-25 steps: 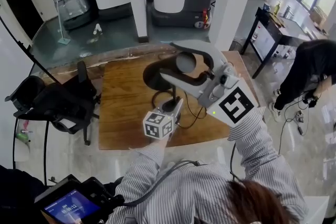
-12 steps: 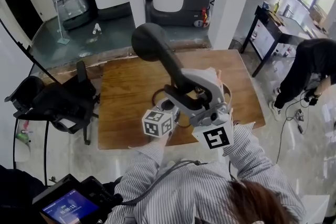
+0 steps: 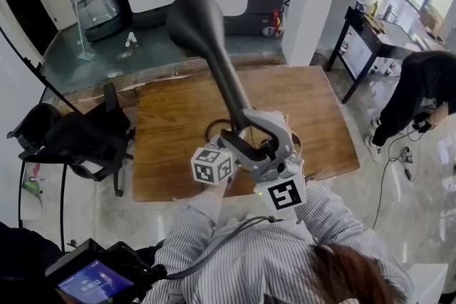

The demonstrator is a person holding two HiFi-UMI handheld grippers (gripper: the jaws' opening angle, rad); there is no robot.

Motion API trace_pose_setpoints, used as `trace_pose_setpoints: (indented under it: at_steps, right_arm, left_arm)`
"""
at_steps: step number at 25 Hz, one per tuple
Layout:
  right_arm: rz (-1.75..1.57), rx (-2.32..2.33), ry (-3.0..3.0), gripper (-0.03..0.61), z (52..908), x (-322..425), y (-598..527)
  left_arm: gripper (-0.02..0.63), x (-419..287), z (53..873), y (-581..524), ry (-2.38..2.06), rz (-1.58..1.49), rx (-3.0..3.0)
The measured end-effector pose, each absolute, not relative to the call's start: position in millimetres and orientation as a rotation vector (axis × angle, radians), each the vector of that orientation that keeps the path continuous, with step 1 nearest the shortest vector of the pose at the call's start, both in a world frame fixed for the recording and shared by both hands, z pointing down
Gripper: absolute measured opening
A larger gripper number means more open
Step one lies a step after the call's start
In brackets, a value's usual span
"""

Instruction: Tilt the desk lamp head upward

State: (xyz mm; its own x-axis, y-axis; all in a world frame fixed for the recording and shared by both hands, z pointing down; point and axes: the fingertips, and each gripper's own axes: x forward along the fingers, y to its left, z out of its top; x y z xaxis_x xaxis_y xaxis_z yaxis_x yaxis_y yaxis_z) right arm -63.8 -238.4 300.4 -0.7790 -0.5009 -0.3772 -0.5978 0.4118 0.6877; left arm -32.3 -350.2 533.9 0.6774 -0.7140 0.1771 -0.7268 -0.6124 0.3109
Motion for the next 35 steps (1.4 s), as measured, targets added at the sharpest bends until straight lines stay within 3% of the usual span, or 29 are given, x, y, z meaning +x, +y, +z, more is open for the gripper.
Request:
trace_pose_setpoints:
  at_steps: [24, 30, 35]
  right_arm:
    - [1.163, -0.881, 2.681, 0.204, 305, -60, -234]
    - [0.564, -1.075, 2.539, 0.204, 294, 2, -261]
    - [0.124, -1.194, 2.550, 0.201, 353, 24, -289]
  left_arm:
    - [0.065, -37, 529, -345, -1.186, 0.040, 2.545]
    - [0.080, -42, 526, -338, -1.249, 0.029, 2.545]
    - [0.077, -54, 515, -325, -1.292, -0.069, 2.532]
